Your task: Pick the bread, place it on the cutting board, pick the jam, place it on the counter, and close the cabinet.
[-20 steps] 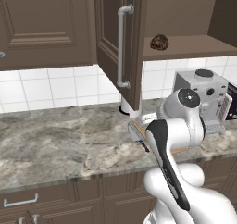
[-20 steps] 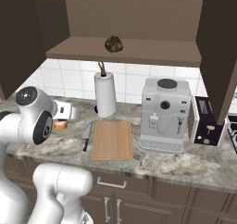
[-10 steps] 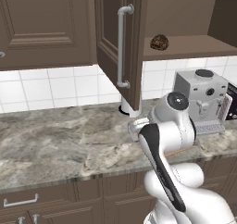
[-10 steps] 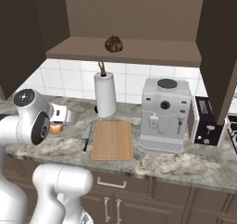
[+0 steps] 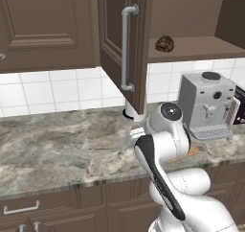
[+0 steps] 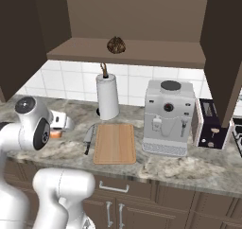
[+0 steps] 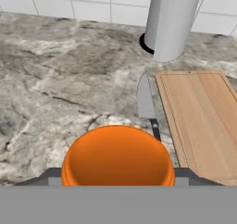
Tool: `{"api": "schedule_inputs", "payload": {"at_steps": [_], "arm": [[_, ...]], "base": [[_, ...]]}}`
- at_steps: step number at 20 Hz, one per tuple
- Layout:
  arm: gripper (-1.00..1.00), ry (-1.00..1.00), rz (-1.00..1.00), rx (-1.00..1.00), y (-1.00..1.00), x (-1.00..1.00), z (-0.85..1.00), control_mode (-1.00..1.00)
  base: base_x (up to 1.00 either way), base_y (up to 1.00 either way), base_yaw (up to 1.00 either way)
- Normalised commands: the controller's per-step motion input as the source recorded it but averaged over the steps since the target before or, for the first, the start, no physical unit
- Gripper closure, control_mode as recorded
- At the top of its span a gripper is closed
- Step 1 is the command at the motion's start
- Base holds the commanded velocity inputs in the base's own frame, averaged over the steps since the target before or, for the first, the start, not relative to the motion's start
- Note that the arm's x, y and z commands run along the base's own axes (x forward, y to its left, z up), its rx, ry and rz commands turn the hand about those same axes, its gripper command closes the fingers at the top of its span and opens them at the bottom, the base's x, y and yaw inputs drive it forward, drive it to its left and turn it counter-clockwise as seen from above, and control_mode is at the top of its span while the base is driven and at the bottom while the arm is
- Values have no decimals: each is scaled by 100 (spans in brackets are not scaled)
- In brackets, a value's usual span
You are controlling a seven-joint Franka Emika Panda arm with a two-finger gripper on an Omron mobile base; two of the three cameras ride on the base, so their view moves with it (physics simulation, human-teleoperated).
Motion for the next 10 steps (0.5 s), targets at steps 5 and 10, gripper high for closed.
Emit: {"api": "schedule_inputs", "payload": {"at_steps": [5,10], "arm": [[100,0,2,0,21,28,-31,-100],[100,0,1,0,22,36,-22,-100]], "base": [[0,0,0],[0,0,0]]}}
